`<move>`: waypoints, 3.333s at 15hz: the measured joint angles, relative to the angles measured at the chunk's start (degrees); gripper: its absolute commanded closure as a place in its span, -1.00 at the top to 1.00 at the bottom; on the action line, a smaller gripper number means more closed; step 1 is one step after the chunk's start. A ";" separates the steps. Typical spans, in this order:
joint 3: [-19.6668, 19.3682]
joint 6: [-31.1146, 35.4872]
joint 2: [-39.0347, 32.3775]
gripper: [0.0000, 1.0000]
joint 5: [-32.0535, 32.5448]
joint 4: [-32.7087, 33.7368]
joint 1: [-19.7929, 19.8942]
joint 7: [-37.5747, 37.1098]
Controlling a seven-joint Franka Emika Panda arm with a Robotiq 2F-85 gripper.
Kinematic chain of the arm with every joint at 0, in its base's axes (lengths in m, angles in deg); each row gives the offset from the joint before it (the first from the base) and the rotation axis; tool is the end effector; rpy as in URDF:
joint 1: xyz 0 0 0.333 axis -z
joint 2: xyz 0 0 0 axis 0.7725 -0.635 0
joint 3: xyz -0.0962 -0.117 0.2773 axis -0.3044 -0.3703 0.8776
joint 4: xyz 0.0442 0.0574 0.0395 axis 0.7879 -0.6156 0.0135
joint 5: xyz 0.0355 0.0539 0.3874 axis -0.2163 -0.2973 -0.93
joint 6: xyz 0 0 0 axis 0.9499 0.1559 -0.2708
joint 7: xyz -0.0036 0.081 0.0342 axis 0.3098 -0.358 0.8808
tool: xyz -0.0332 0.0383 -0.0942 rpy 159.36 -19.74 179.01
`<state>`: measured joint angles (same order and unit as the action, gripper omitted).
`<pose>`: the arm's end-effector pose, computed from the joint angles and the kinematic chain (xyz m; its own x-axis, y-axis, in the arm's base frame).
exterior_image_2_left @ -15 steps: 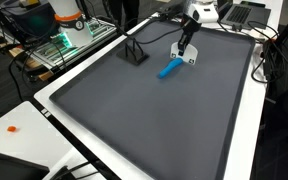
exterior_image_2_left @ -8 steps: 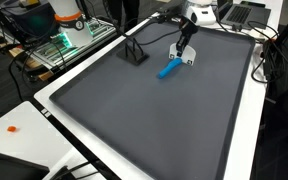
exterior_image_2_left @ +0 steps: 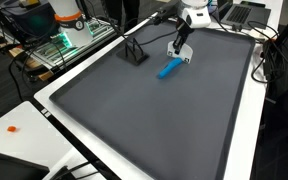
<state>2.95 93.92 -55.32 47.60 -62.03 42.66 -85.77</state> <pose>0.5921 0.1304 0.2282 0.9905 0.0777 -0.1136 0.0729 -0.9963 -0.0458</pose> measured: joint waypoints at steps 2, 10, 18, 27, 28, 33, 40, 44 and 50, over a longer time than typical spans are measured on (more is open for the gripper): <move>0.64 0.05 0.36 -0.98 -1.92 -0.60 0.53 1.31; 1.32 0.05 1.49 -0.98 -2.61 -0.74 0.66 2.03; 0.19 0.05 4.95 -0.98 -1.95 -1.31 1.84 3.04; -0.92 0.93 4.60 -0.98 0.69 -2.69 2.11 4.39; -1.00 1.04 4.58 -0.98 1.20 -2.79 2.11 4.39; -1.08 2.12 4.14 -0.98 1.88 -3.59 2.10 4.39; -1.08 3.10 3.11 -0.98 2.37 -3.70 1.87 4.38; -1.08 3.63 2.66 -0.98 2.39 -3.82 1.86 4.33; -1.01 4.20 1.96 -0.98 2.17 -3.87 1.88 4.29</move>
<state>1.93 98.12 -53.35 49.78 -65.90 44.54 -81.48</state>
